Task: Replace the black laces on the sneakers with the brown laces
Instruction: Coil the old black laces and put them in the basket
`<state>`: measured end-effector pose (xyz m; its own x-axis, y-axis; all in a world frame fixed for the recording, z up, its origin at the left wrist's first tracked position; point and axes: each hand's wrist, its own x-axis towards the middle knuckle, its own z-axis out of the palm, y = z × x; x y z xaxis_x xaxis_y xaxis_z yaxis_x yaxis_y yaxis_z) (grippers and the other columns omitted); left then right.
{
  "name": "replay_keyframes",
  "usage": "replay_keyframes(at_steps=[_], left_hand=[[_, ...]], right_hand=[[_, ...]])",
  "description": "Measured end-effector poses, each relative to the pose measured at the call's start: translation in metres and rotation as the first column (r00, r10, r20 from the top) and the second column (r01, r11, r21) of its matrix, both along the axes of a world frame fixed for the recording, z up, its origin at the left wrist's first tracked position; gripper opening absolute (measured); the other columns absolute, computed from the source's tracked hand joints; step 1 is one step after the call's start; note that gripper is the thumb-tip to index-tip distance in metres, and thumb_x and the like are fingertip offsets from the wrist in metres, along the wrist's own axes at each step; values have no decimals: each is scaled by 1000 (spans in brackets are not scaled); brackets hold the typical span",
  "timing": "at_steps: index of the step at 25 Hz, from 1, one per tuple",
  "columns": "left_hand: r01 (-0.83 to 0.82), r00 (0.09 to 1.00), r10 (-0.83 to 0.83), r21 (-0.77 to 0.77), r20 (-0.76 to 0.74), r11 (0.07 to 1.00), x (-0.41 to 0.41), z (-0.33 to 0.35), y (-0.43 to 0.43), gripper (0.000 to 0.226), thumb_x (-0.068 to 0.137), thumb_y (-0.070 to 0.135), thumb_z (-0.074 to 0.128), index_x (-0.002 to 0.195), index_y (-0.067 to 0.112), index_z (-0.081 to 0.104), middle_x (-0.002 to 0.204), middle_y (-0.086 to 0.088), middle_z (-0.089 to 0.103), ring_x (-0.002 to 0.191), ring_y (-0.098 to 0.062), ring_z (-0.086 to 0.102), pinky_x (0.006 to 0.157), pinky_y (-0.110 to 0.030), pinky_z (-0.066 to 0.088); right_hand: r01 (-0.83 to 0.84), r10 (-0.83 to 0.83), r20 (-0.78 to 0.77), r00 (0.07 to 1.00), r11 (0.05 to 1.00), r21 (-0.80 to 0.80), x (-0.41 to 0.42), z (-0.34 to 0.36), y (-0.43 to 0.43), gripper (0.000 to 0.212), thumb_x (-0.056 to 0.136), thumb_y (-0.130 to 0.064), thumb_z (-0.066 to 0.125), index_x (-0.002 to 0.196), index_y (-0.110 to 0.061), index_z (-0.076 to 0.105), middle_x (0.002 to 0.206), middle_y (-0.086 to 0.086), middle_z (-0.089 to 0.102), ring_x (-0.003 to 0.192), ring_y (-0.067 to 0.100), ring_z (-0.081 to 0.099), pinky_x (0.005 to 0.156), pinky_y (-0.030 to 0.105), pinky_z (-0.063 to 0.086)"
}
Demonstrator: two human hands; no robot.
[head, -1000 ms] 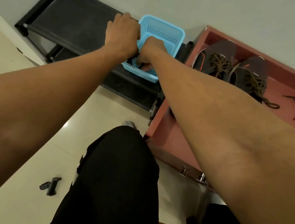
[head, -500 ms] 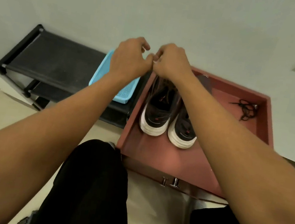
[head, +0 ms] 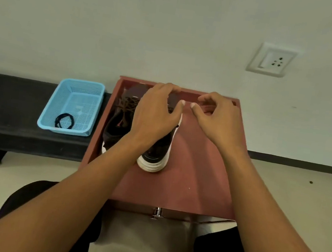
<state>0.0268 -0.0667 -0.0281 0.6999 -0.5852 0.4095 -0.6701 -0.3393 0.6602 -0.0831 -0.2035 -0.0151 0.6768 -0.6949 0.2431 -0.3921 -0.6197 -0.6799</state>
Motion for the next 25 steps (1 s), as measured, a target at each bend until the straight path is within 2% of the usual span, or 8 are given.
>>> replay_keyframes(at_steps=[6, 8, 11, 13, 16, 20, 22, 25], left_hand=[[95, 995, -95, -17, 11, 995, -2, -21, -28, 28, 96, 36, 66, 122, 26, 69, 112, 13, 67, 104, -8, 63, 96, -35, 54], [128, 992, -128, -20, 16, 992, 1, -24, -32, 27, 96, 34, 65, 122, 25, 70, 111, 12, 67, 106, -8, 63, 97, -36, 54], [162, 986, -161, -6, 45, 987, 10, -30, -32, 24, 98, 33, 63, 120, 24, 70, 109, 11, 67, 105, -7, 62, 96, -34, 53], [179, 981, -180, 18, 73, 984, 12, -33, -31, 23, 99, 33, 61, 118, 24, 70, 110, 11, 67, 106, -7, 61, 96, -33, 52], [215, 972, -216, 22, 97, 976, 7, -35, -32, 23, 98, 32, 61, 118, 23, 70, 115, 12, 66, 109, -9, 60, 96, -36, 52], [231, 965, -230, 8, 123, 973, 2, -35, -33, 23, 96, 29, 64, 117, 22, 71, 119, 11, 66, 110, -10, 60, 94, -38, 52], [225, 967, -223, 3, 122, 974, 3, -36, -33, 23, 96, 28, 63, 117, 22, 71, 120, 10, 66, 110, -11, 60, 94, -38, 52], [225, 969, -222, -11, 112, 974, 5, -39, -35, 22, 96, 27, 64, 116, 21, 72, 118, 10, 67, 110, -11, 60, 94, -34, 51]], right_hand=[[42, -42, 15, 999, 998, 48, -17, -13, -44, 15, 93, -33, 76, 105, -24, 78, 92, -16, 74, 86, -4, 70, 80, 9, 53], [94, -94, -11, 996, 995, 30, -23, -22, -66, 10, 94, -22, 73, 101, -21, 80, 91, -14, 74, 86, -1, 71, 84, 14, 56], [204, -204, -112, 973, 979, -12, -25, -43, -100, 15, 94, -12, 70, 103, -17, 81, 94, -2, 77, 86, 12, 73, 93, 28, 59], [213, -218, -198, 956, 976, -45, -17, -58, -112, 18, 94, -9, 69, 105, -15, 81, 100, 4, 79, 90, 18, 74, 94, 28, 58], [179, -197, -296, 934, 980, -89, 1, -76, -120, 25, 93, -5, 65, 108, -18, 81, 105, 9, 77, 97, 26, 73, 95, 34, 58], [21, -110, -424, 899, 978, -208, 24, -94, -124, 36, 87, -4, 60, 112, -21, 79, 99, 7, 79, 86, 31, 73, 83, 43, 61], [-26, -98, -466, 879, 967, -253, 31, -101, -127, 35, 87, -6, 59, 109, -23, 80, 96, 5, 78, 84, 31, 71, 77, 44, 62], [-23, -100, -481, 871, 969, -244, 35, -105, -126, 30, 90, -5, 60, 105, -22, 81, 96, 7, 78, 84, 32, 71, 77, 45, 62]])
